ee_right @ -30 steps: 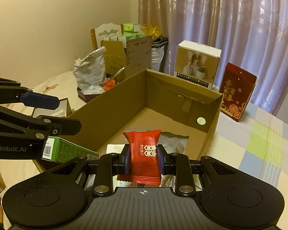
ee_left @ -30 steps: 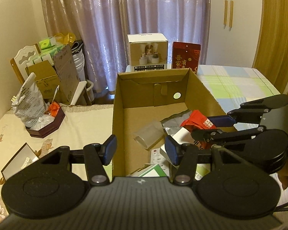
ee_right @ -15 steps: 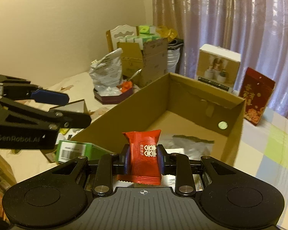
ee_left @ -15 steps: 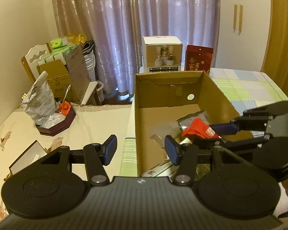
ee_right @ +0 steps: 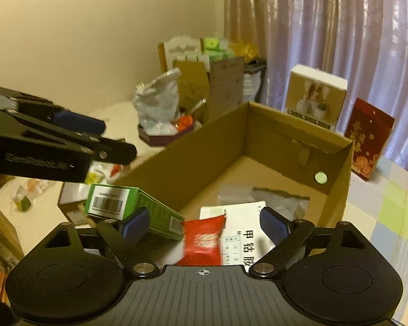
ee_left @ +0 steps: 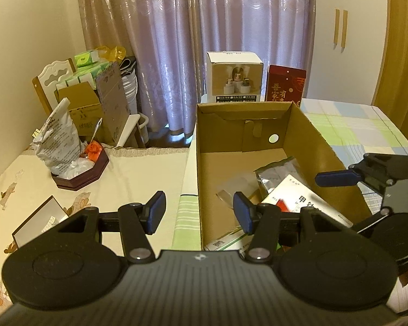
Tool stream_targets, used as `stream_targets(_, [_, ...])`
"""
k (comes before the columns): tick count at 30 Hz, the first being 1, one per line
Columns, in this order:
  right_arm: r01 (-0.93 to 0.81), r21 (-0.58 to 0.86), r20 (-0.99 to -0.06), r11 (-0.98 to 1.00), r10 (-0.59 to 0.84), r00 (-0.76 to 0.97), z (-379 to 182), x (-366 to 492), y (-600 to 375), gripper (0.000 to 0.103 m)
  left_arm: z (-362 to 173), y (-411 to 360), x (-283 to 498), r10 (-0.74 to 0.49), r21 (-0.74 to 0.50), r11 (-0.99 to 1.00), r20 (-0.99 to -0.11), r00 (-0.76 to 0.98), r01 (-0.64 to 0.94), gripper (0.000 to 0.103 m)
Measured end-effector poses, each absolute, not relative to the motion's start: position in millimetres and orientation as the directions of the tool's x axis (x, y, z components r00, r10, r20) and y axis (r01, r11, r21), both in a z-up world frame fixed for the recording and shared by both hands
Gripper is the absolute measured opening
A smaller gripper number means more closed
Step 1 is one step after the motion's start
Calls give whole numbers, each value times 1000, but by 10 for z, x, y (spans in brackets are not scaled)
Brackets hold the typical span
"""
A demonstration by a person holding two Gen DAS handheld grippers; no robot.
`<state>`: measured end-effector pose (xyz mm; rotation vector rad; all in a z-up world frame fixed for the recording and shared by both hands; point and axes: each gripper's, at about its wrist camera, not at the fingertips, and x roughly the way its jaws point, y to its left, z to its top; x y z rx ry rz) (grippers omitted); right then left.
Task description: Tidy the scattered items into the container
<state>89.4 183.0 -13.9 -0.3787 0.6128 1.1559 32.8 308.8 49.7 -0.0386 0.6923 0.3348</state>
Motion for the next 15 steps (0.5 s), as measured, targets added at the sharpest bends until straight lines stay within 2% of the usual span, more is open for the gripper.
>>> stream_targets(15, [-915,22,-638,403,710,298,-157,981,1689,92,457,3014,366,284,78,949,-638,716,-307,50])
